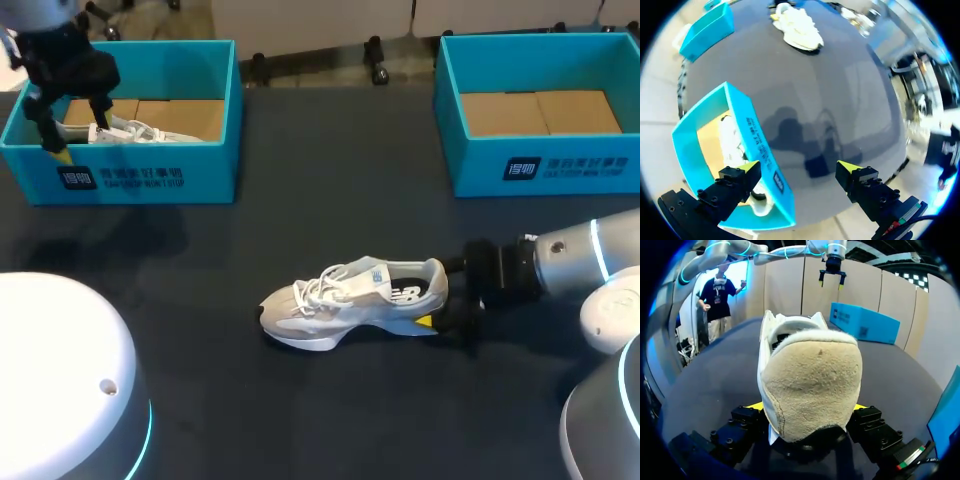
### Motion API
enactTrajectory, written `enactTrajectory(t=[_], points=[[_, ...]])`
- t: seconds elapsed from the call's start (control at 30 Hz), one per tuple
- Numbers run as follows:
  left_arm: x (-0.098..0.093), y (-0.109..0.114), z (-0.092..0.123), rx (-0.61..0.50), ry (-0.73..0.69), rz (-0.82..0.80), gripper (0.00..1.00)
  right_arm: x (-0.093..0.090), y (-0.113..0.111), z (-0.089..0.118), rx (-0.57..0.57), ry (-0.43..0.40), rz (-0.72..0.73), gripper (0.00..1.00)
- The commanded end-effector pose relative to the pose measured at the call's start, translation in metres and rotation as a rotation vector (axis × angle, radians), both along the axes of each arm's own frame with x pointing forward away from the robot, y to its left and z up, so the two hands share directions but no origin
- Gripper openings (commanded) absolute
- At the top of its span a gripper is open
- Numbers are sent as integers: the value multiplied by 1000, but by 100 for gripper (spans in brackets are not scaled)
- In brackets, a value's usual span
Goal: Take the shoe out of the shoebox, open the shoe tongue, remove and reinsert the insole, then place the shoe into the shoebox
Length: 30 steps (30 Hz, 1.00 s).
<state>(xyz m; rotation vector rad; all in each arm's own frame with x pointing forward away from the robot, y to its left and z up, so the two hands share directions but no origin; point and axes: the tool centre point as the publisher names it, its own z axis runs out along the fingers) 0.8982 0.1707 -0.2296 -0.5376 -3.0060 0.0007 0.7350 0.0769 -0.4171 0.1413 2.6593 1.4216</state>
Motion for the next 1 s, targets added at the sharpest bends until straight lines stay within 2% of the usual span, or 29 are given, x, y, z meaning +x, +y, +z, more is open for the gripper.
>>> enactTrajectory(t=[0.03,0.23,0.3,0.33,0.4,0.43,0.47,0.57,0.67,0.77,0.9,1.0], points=[[-3,-20,-6,75,76,385,100,0,1,-2,-2,-1,-1,0],[-23,-35,-5,61,84,630,100,0,1,-2,-2,-1,-1,0],[-32,-41,-3,45,41,713,100,0,1,-2,-2,-1,-1,0],[-36,-44,-1,36,93,700,100,0,1,-2,-2,-1,-1,0],[-42,-49,1,25,62,790,100,0,1,-2,-2,-1,-1,0],[-45,-51,2,17,103,842,100,0,1,-2,-2,-1,-1,0],[-49,-54,2,22,50,872,100,0,1,-2,-2,-1,-1,0],[-58,-64,0,26,95,978,100,0,1,-2,-2,-1,-1,0],[-68,-76,-4,25,81,1071,100,0,1,-2,-2,-1,-1,0],[-75,-91,-7,18,55,1143,100,0,1,-2,-2,-1,-1,0],[-81,-107,-8,17,111,1199,100,0,1,-2,-2,-1,-1,0],[-89,-120,-8,19,90,1223,100,0,1,-2,-2,-1,-1,0]])
